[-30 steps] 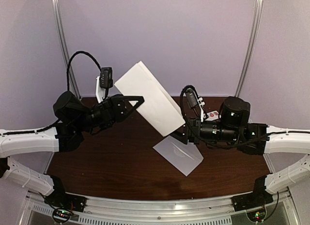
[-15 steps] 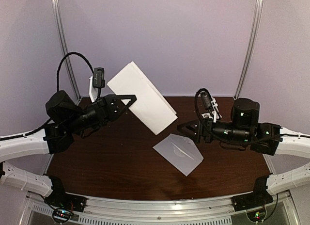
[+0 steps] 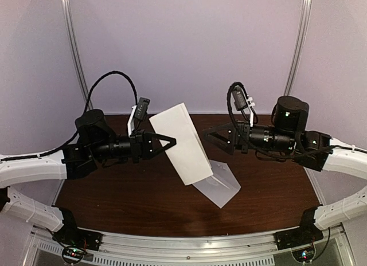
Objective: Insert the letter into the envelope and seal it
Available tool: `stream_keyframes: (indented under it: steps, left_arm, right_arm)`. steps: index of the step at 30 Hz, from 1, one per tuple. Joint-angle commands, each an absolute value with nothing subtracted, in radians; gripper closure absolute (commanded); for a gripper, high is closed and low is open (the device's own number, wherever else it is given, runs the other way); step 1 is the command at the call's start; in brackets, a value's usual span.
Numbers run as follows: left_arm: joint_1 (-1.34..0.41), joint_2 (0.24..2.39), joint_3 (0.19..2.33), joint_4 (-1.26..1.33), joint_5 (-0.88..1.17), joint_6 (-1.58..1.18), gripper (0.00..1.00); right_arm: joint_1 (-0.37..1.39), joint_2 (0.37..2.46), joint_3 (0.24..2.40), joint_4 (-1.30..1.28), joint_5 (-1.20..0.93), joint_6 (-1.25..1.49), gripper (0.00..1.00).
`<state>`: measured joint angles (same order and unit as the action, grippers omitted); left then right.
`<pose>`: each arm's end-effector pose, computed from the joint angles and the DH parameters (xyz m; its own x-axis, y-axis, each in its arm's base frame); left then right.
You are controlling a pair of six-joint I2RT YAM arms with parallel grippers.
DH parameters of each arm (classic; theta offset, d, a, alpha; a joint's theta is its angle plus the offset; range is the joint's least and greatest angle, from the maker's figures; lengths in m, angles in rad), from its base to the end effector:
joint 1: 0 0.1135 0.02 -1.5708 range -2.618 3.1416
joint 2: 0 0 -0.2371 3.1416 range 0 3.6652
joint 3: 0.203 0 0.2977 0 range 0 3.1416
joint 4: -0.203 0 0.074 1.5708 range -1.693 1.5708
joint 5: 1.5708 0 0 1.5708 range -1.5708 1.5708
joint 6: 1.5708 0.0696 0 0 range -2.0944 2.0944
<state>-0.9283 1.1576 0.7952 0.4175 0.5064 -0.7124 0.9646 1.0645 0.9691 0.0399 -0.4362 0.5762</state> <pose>0.1847 -0.3031 0.2908 -0.6223 -0.1224 -0.7731 0.7710 0.0743 -0.6324 0.1683 0.2944 0.3452 -0.5633 0.0543 -0.8245 -0.8089 0.1672 0.5637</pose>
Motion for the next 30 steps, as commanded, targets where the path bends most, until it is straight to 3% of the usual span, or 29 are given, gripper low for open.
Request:
stream_keyframes:
  steps: [1, 4, 6, 10, 11, 12, 13, 15, 18, 22, 27, 29, 30]
  left_arm:
    - [-0.926, 1.182, 0.837, 0.49, 0.625, -0.698, 1.0]
    - [-0.928, 1.202, 0.846, 0.498, 0.65, -0.704, 1.0]
    - [-0.928, 1.213, 0.847, 0.518, 0.674, -0.712, 1.0]
    - [-0.928, 1.229, 0.85, 0.546, 0.686, -0.723, 1.0]
    - [-0.928, 1.23, 0.849, 0.553, 0.688, -0.727, 0.94]
    - [-0.928, 1.231, 0.845, 0.561, 0.69, -0.732, 0.78]
    - [-0.929, 1.232, 0.841, 0.571, 0.692, -0.737, 0.63]
    - [-0.932, 1.236, 0.829, 0.592, 0.705, -0.748, 0.44]
    - [-0.948, 1.247, 0.816, 0.603, 0.719, -0.757, 0.4]
    - [-0.975, 1.258, 0.802, 0.614, 0.725, -0.765, 0.5]
    - [-0.98, 1.257, 0.786, 0.624, 0.71, -0.777, 0.91]
    - [-0.98, 1.252, 0.781, 0.626, 0.702, -0.777, 0.9]
    - [-0.98, 1.252, 0.778, 0.625, 0.7, -0.778, 0.8]
  right_arm:
    - [0.986, 1.144, 1.023, 0.059, -0.524, 0.544, 0.0]
    - [1.006, 1.191, 1.04, 0.079, -0.561, 0.549, 0.04]
    - [1.016, 1.215, 1.047, 0.093, -0.573, 0.549, 0.16]
    - [1.019, 1.233, 1.036, 0.154, -0.603, 0.574, 0.76]
    - [1.019, 1.23, 1.03, 0.167, -0.597, 0.581, 0.88]
    - [1.019, 1.223, 1.024, 0.177, -0.579, 0.585, 0.97]
    - [1.019, 1.217, 1.019, 0.184, -0.559, 0.59, 1.0]
    - [1.019, 1.202, 0.998, 0.221, -0.517, 0.604, 1.0]
    - [1.018, 1.186, 0.978, 0.297, -0.481, 0.633, 1.0]
    - [1.019, 1.196, 0.987, 0.315, -0.467, 0.636, 1.0]
    - [1.019, 1.2, 0.99, 0.313, -0.445, 0.634, 1.0]
    - [1.019, 1.197, 0.991, 0.308, -0.438, 0.633, 1.0]
    - [1.019, 1.195, 0.99, 0.306, -0.434, 0.631, 1.0]
